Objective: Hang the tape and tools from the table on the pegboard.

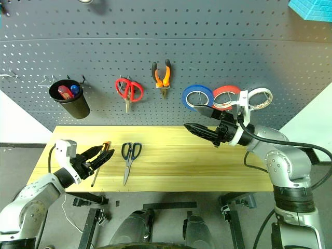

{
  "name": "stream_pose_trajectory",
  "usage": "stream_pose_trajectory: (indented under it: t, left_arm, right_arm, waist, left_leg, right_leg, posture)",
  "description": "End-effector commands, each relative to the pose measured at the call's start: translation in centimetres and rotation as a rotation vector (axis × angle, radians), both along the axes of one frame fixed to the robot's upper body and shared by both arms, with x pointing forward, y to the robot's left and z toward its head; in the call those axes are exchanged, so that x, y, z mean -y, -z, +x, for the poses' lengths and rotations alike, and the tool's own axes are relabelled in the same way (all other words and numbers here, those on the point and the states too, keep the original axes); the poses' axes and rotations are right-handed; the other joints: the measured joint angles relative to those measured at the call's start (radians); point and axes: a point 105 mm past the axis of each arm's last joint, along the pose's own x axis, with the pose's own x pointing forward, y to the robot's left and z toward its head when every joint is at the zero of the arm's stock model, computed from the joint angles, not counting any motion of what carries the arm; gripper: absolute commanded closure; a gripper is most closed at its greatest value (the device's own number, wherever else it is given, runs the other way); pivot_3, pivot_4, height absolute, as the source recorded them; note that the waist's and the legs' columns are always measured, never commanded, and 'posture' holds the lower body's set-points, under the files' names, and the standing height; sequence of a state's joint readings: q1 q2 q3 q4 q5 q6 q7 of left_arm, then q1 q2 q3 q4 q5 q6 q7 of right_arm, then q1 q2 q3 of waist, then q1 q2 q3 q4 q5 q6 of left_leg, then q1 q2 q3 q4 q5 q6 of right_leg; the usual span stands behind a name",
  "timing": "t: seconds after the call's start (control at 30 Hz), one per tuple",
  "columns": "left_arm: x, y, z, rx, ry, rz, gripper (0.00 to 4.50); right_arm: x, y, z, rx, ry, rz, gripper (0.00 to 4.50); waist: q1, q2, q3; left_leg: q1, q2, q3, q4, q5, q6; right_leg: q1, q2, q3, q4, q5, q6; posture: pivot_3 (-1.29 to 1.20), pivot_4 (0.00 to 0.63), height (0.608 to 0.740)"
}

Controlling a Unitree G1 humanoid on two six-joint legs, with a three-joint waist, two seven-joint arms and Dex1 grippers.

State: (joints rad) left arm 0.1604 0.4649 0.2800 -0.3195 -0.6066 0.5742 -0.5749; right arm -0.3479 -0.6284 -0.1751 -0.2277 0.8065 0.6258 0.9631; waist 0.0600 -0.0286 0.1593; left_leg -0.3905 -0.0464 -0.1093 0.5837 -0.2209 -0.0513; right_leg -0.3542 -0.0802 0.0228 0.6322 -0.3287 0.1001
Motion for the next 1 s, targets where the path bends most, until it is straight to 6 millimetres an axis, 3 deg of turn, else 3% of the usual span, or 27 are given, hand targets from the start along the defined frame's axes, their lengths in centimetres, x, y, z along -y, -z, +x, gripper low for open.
stream_pose_trajectory:
  t: [0.03,0.3,0.43,0.63,0.7,0.87,1.0]
  left_arm:
    - [-0.7,1.0,1.0,-0.015,-0.072,0.067,1.18]
    - [-0.9,3.5,4.1,-0.067,-0.201,0.173,1.18]
    - [0.1,5.5,5.5,-0.13,-0.23,0.217,1.18]
    - [1.1,7.1,7.0,-0.162,-0.26,0.253,1.18]
    - [2.5,8.1,7.5,-0.188,-0.241,0.272,1.18]
    - [4.6,9.1,7.9,-0.227,-0.225,0.297,1.18]
    - [5.7,10.3,7.1,-0.3,-0.197,0.327,1.18]
  right_arm:
    - [0.1,-1.4,-0.1,0.065,-0.007,-0.005,0.03]
    - [-0.3,-3.4,-0.9,0.127,-0.054,-0.011,0.03]
    - [0.1,-4.8,-1.1,0.181,-0.042,-0.021,0.03]
    - [0.0,-5.5,-1.3,0.201,-0.036,-0.019,0.03]
    - [0.0,-5.5,-1.4,0.204,-0.031,-0.019,0.03]
    - [0.0,-5.6,-1.6,0.211,-0.021,-0.019,0.03]
    - [0.0,-5.6,-1.7,0.213,-0.009,-0.019,0.03]
  waist:
    - [0.007,0.0,-0.002]
    - [0.033,0.0,-0.004]
    - [0.036,-0.001,-0.006]
    - [0.031,-0.002,-0.009]
    - [0.031,-0.002,-0.01]
    - [0.029,-0.003,-0.012]
    - [0.024,-0.002,-0.013]
  left_leg:
    - [0.0,0.0,0.0,0.0,0.0,0.0]
    - [-0.001,0.0,0.001,0.008,-0.003,0.003]
    - [-0.001,0.0,0.001,0.008,-0.003,0.003]
    - [-0.002,0.0,0.001,0.01,-0.003,0.004]
    - [-0.002,0.0,0.001,0.01,-0.003,0.004]
    - [-0.002,-0.001,0.002,0.012,-0.003,0.004]
    - [-0.002,-0.001,0.002,0.012,-0.003,0.004]
  right_leg:
    - [0.0,0.0,0.0,0.0,0.0,0.0]
    - [-0.001,0.001,0.0,0.0,0.001,0.0]
    - [-0.001,0.001,0.0,0.0,0.001,0.001]
    - [0.0,0.001,0.0,0.0,0.001,0.001]
    - [0.0,0.001,0.0,0.001,0.001,0.001]
    - [0.001,0.001,0.0,0.001,0.001,0.002]
    - [0.001,0.001,0.0,0.002,0.001,0.002]
  posture:
    - [0.15,0.124,0.738]
    - [0.13,0.12,0.738]
    - [0.1,0.12,0.738]
    - [0.08,0.121,0.738]
    - [0.06,0.122,0.738]
    - [0.05,0.118,0.738]
    - [0.03,0.117,0.738]
